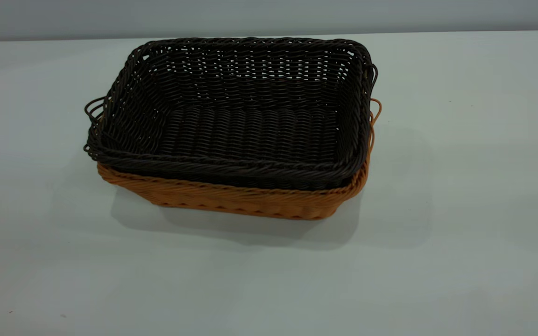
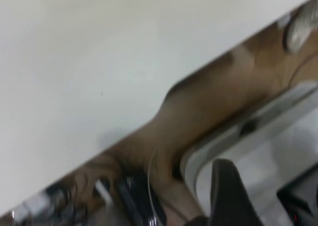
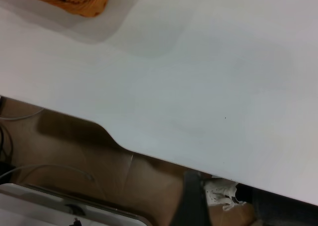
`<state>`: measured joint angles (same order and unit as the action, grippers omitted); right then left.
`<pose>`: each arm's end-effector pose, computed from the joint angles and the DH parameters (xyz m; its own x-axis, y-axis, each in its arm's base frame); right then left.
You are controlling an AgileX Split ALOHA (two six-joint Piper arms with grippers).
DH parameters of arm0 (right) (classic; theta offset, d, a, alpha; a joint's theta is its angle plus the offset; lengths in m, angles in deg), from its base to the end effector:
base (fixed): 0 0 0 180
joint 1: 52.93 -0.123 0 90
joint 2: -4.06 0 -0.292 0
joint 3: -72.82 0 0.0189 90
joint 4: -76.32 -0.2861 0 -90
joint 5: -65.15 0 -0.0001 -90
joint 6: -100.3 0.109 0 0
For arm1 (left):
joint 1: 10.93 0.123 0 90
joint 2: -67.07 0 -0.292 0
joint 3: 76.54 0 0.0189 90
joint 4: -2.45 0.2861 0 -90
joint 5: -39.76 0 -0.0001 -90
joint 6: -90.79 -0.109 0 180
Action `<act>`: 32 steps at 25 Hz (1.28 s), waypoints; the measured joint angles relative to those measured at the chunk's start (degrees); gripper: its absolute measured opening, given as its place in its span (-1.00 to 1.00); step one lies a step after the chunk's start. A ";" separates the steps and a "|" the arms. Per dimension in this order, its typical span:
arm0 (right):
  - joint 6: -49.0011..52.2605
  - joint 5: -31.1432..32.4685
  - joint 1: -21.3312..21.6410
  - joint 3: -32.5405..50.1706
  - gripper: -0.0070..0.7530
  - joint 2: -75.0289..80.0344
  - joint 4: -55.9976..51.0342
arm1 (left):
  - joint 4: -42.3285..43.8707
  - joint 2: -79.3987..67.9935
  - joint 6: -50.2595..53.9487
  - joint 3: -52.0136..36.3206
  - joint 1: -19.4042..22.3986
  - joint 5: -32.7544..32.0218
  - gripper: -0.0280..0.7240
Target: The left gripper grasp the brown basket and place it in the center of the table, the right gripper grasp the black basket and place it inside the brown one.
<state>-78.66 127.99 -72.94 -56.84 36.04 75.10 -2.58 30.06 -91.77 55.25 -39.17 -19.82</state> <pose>0.0890 0.0346 0.2451 -0.7807 -0.2546 -0.5707 -0.3307 0.9432 0.0315 0.0957 -0.0608 0.2527 -0.7190 0.3863 -0.5778 0.5104 0.8577 -0.0616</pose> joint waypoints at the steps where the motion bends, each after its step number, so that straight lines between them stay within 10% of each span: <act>1: 0.00 0.00 0.00 0.00 0.44 0.00 0.00 | 0.00 1.75 0.00 0.00 0.00 -0.20 0.05; 8: 0.00 -0.04 0.34 0.00 0.44 -0.76 0.00 | 0.00 15.20 0.06 0.00 0.00 -1.30 0.05; 18: 0.00 0.13 17.71 0.00 0.44 -22.00 -0.25 | -0.15 27.82 0.24 0.00 1.31 -2.27 0.05; 32: 0.00 1.42 18.31 -0.06 0.44 -25.32 -0.28 | -0.19 30.52 0.24 0.00 22.98 -2.83 0.05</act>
<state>-78.66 129.40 -54.63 -56.91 10.72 74.82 -2.77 60.58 -91.53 55.25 -16.20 -22.64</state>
